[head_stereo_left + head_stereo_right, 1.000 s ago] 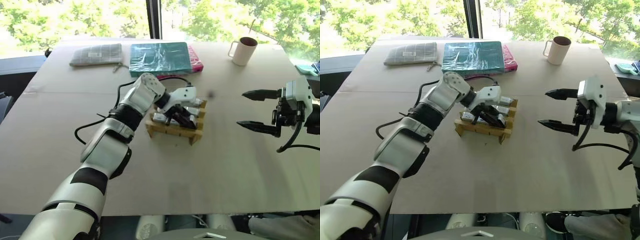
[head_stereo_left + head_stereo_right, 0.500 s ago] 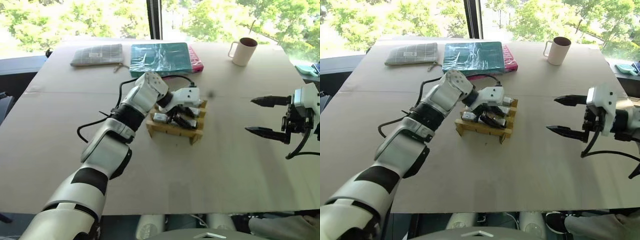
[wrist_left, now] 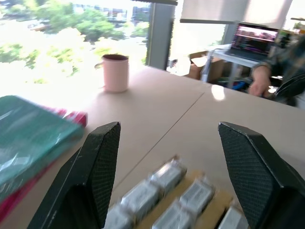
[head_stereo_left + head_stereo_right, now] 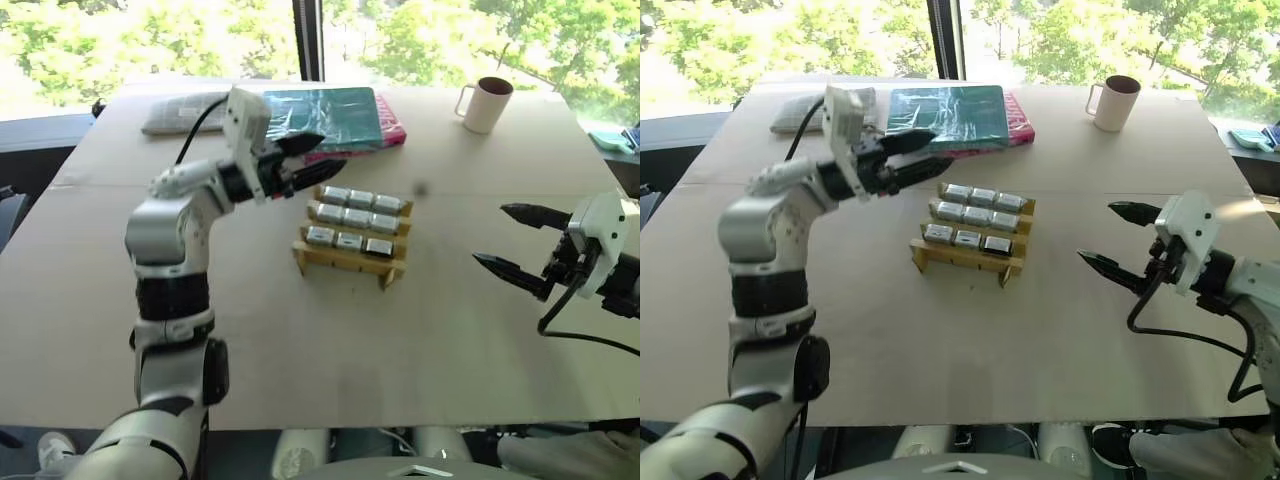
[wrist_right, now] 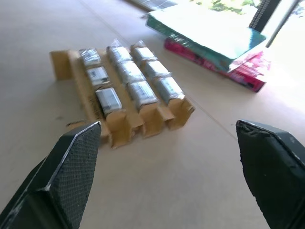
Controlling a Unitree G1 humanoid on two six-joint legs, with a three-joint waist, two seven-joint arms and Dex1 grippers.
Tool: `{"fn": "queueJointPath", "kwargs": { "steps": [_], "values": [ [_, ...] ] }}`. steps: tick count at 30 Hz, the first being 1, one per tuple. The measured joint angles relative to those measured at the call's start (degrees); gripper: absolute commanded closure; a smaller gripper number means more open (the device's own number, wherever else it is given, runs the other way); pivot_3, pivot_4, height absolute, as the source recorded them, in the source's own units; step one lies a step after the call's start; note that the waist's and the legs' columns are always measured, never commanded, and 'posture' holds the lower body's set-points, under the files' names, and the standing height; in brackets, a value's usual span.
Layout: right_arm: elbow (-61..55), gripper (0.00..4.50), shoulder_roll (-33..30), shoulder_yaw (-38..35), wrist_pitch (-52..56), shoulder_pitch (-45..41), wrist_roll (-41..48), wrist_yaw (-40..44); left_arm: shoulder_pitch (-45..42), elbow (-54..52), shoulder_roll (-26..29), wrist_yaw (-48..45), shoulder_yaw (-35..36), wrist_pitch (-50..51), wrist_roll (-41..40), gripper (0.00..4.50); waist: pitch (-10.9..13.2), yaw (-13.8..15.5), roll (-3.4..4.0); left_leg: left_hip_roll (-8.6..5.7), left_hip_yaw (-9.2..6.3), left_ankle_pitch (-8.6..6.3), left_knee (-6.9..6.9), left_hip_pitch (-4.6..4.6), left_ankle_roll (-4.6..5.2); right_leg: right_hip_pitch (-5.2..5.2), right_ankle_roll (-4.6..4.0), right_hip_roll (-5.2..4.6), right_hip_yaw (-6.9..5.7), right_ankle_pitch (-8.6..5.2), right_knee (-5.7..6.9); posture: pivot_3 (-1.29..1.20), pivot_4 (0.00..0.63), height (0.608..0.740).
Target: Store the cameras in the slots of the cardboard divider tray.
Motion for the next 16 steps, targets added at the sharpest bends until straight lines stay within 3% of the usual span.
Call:
{"fn": "queueJointPath", "kwargs": {
  "steps": [3,6,9,11,16],
  "values": [
    [2.24,0.00,7.46,1.83,-3.74,2.62,-6.25,-8.03,14.50,-12.27,-4.36,9.57,2.17,-1.73,0.62,0.05,-0.01,0.15,-0.01,-0.18,0.02,0.00,-0.04,0.19,-0.01,0.10,0.00,-0.10,-0.02,0.00,0.04,0.00,0.150,0.740],
    [3.69,0.00,10.31,3.61,-7.76,5.60,-12.56,-12.90,25.31,-20.16,-8.00,14.98,2.14,-6.25,0.50,0.05,0.00,0.36,0.03,-0.21,0.14,-0.05,-0.22,0.73,-0.11,0.44,-0.01,-0.14,0.08,-0.01,0.04,0.00,0.150,0.740],
    [4.13,0.00,12.01,3.65,-9.14,6.80,-15.01,-15.94,33.48,-24.22,-8.95,16.97,1.81,-10.06,0.67,0.05,-0.16,-0.04,0.16,-0.16,0.17,-0.11,-0.28,0.87,-0.37,0.49,-0.08,-0.10,0.16,-0.03,0.07,0.00,0.150,0.740],
    [3.89,0.00,13.49,3.40,-9.86,10.56,-16.88,-18.57,47.56,-27.00,-10.07,16.57,0.18,-12.41,0.36,0.05,-0.36,-0.49,0.26,-0.15,0.38,-0.12,-0.48,0.99,-0.35,0.46,-0.18,-0.10,0.48,-0.10,0.06,0.00,0.150,0.740],
    [3.91,0.00,14.47,3.55,-10.76,11.73,-18.07,-19.75,54.67,-27.36,-9.32,15.35,-0.28,-15.29,-1.80,0.05,-0.39,-0.25,0.29,0.00,0.38,-0.12,-0.45,0.90,-0.35,0.25,-0.31,-0.19,0.60,-0.15,0.07,0.00,0.150,0.740]
  ]
}}
